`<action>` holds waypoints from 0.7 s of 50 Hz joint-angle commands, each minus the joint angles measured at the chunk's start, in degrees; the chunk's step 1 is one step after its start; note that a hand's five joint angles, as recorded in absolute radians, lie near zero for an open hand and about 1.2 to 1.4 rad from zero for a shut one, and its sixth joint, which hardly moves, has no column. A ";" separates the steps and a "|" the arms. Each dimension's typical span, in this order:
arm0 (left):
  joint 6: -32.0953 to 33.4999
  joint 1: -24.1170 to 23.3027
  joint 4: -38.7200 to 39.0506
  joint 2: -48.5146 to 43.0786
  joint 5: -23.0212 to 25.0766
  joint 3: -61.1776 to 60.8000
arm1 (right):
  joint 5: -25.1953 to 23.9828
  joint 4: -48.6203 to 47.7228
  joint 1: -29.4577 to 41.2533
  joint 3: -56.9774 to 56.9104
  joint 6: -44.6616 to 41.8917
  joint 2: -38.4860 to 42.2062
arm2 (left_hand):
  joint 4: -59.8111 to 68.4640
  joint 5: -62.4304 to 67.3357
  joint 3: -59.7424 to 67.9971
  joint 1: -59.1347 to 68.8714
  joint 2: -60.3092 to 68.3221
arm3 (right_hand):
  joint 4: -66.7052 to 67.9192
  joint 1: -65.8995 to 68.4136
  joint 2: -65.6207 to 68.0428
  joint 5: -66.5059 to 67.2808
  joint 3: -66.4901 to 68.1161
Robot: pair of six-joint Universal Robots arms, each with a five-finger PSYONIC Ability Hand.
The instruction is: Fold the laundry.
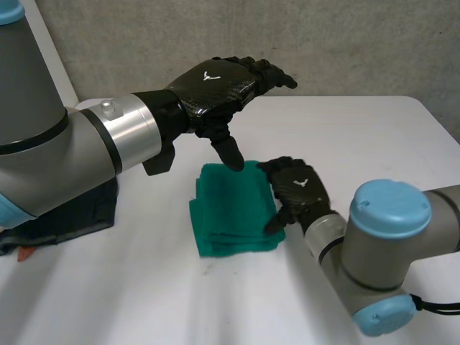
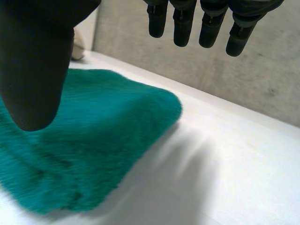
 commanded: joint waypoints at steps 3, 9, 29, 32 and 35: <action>-0.32 -0.32 0.64 -0.12 -2.55 -0.24 | -3.26 0.99 -2.52 -2.36 7.61 4.88 | -1.38 -2.89 -2.03 -1.00 -1.76 | -2.18 -2.99 -2.42 -2.78 -1.78; -0.32 -0.23 0.64 -0.03 -2.46 -0.24 | -5.20 1.87 -2.70 -4.03 8.23 7.78 | -1.38 -2.89 -2.03 -1.00 -1.76 | -2.18 -2.99 -2.42 -2.78 -1.78; -0.49 1.79 1.43 -0.12 -2.29 0.38 | -3.98 -2.06 -7.42 -14.29 8.40 11.92 | -1.38 -2.89 -2.03 -1.00 -1.76 | 67.82 67.01 67.58 67.22 68.22; -0.76 1.96 1.61 -0.21 -2.29 0.73 | -2.74 -4.36 -10.68 -18.78 8.23 12.53 | -1.38 -2.89 -2.03 -1.00 -1.76 | 67.82 67.01 67.58 67.22 68.22; -1.28 2.14 1.87 -0.30 -2.29 0.90 | -2.56 -4.20 -14.99 -27.03 8.05 16.39 | -1.38 -2.89 -2.03 -1.00 -1.76 | 67.82 67.01 67.58 67.22 68.22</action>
